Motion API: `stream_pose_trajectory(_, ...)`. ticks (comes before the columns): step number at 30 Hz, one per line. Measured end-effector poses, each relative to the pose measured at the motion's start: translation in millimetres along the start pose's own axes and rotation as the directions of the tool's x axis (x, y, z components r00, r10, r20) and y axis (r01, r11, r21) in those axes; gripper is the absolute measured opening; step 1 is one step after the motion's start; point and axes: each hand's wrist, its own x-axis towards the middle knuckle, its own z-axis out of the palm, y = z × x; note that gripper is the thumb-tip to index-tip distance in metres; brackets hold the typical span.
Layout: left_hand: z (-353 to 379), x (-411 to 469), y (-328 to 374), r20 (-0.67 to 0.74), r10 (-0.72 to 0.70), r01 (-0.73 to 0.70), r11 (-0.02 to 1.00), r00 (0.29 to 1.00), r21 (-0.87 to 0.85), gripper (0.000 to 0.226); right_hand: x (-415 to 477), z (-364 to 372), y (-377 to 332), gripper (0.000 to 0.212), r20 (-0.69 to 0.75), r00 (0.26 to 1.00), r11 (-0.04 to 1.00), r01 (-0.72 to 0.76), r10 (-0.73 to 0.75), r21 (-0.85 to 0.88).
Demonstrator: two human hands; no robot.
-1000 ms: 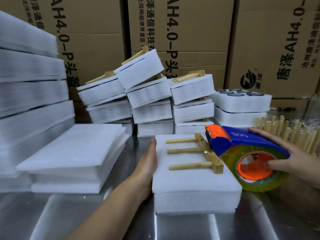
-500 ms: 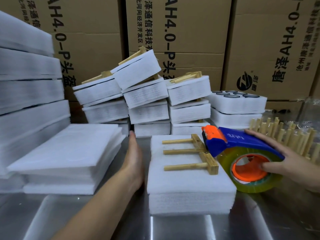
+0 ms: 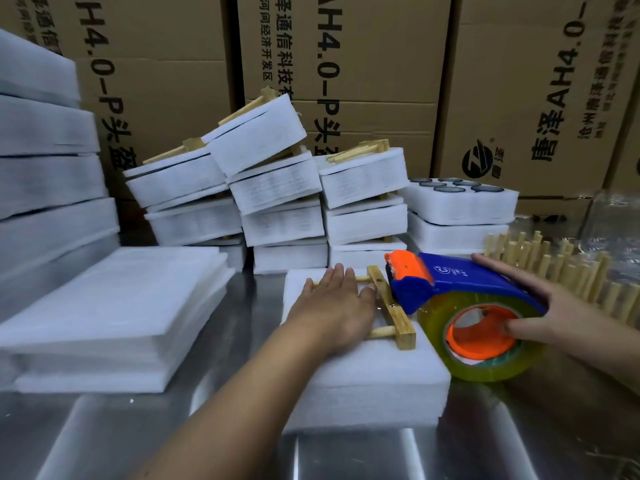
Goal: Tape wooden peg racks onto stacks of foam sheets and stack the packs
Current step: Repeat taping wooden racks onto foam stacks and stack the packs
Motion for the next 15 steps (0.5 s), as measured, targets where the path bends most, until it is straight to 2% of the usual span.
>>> stream_pose_trajectory(5, 0, 0, 1, 0.02, -0.012, 0.011, 0.999, 1.0, 0.044, 0.059, 3, -18, -9, 0.091, -0.024, 1.0, 0.993, 0.015, -0.018, -0.12)
stream_pose_trajectory(12, -2, -2, 2, 0.031, -0.014, 0.013, 1.0, 0.999, 0.02, 0.059, 2, -33, -40, 0.086, 0.001, 1.0, 0.963, 0.013, -0.013, -0.268)
stream_pose_trajectory(15, -3, -4, 3, 0.036, -0.016, 0.016, 1.0, 0.999, -0.013, 0.059, 1, -45, -47, 0.088, -0.013, 1.0, 0.898, -0.021, 0.017, -0.44)
